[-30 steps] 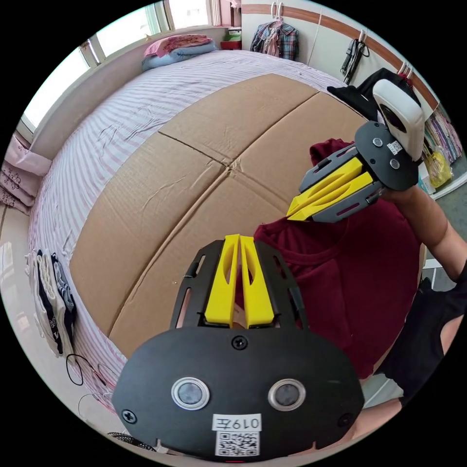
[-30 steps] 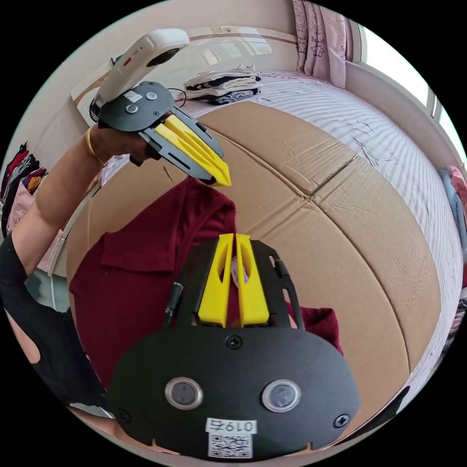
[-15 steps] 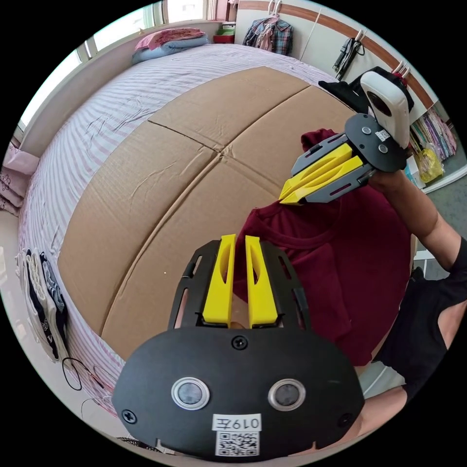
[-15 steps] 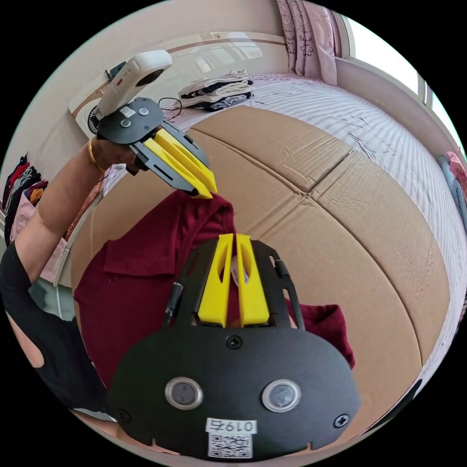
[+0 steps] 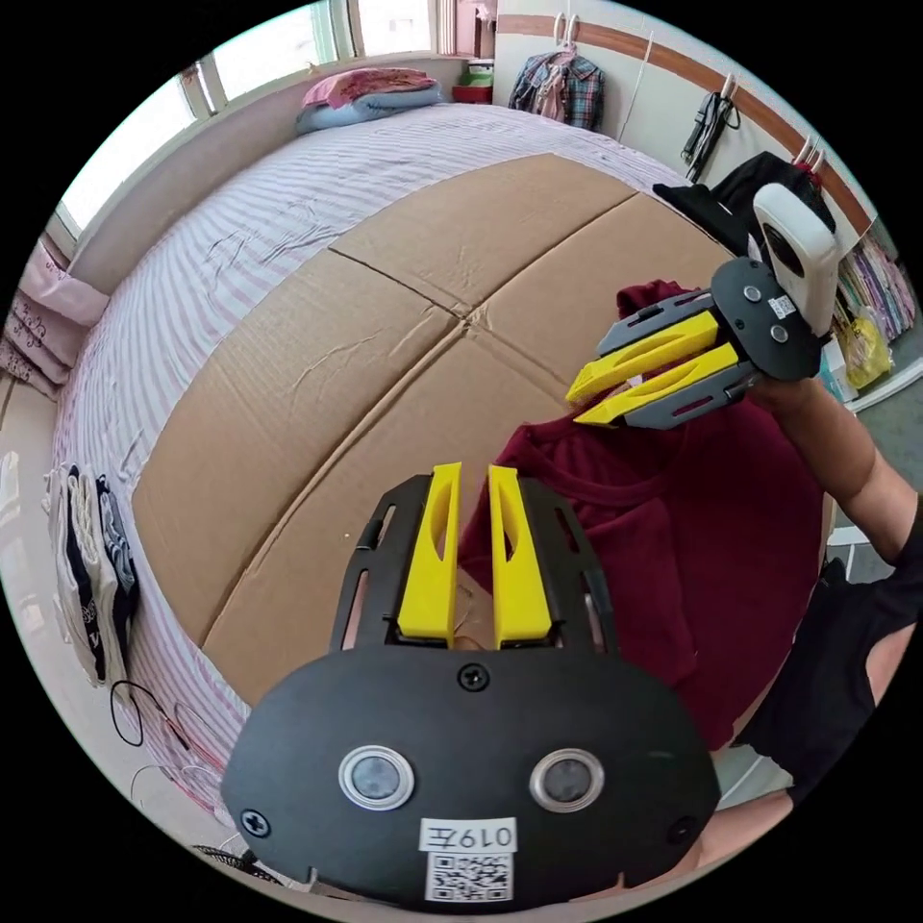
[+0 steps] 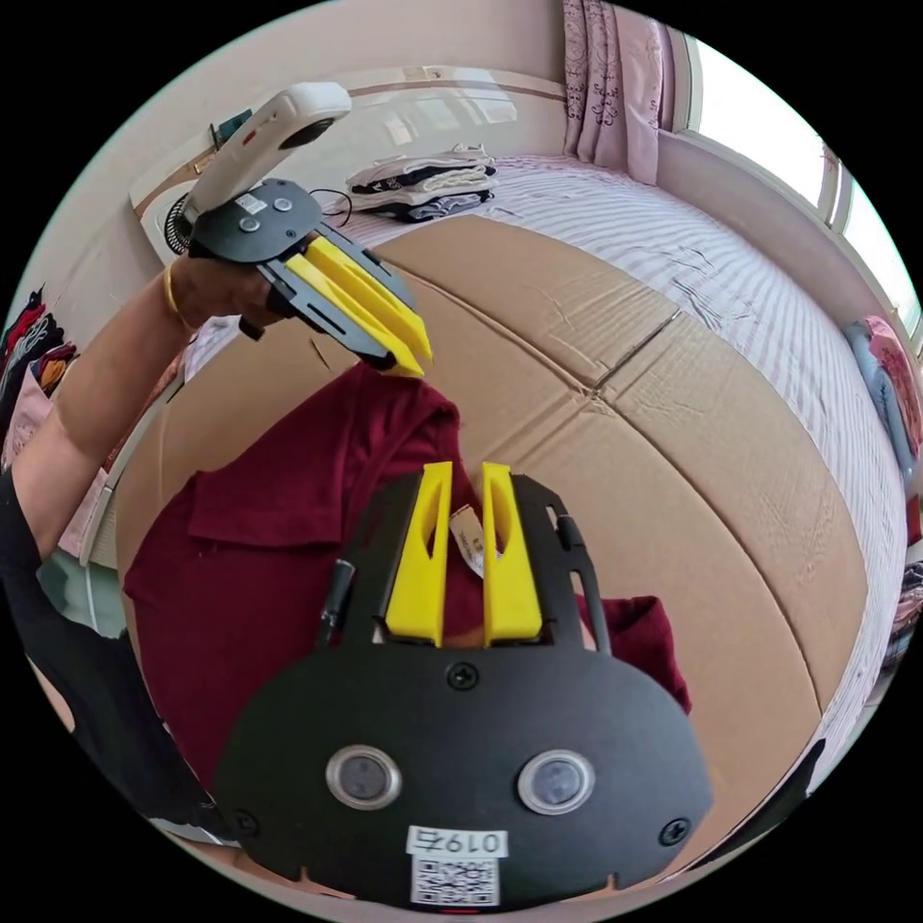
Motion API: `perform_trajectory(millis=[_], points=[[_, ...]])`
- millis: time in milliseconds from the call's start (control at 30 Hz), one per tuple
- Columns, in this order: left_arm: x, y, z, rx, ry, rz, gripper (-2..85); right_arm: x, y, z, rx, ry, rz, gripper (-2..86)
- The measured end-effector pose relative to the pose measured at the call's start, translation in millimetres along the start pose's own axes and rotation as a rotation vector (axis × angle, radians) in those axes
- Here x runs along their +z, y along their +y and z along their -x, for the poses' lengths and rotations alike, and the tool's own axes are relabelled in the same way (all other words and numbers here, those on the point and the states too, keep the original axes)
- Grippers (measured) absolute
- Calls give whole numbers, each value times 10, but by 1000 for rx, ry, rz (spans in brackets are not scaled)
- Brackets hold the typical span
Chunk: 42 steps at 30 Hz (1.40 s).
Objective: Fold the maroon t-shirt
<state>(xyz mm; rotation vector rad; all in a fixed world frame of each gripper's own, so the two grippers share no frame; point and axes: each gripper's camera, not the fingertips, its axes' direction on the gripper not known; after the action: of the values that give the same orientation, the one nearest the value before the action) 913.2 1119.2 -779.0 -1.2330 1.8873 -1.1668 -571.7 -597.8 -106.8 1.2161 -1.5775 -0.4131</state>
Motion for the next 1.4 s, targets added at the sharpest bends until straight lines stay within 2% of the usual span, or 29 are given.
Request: perform_trajectory(millis=[67,200,300,833,1100,1400], points=[[-74,116,126,-33,32,-33,14,-89,3,-46,13,-4,-44,59],[17,377,348,-53,136,51,21,-209,-33,-105,21,-50,-103,51],[130,475,399,-76,96,90,24,-183,-160,-103,9,-94,-106,53],[277,561,591,-66,146,53,9,146,-776,-431,26,-168,-2,41],[295,522,659,-79,133,81,9,115,-844,-532,34,-135,-14,9],[291,341,543,-44,48,144,9,3,-873,-716,89,-213,-76,42]])
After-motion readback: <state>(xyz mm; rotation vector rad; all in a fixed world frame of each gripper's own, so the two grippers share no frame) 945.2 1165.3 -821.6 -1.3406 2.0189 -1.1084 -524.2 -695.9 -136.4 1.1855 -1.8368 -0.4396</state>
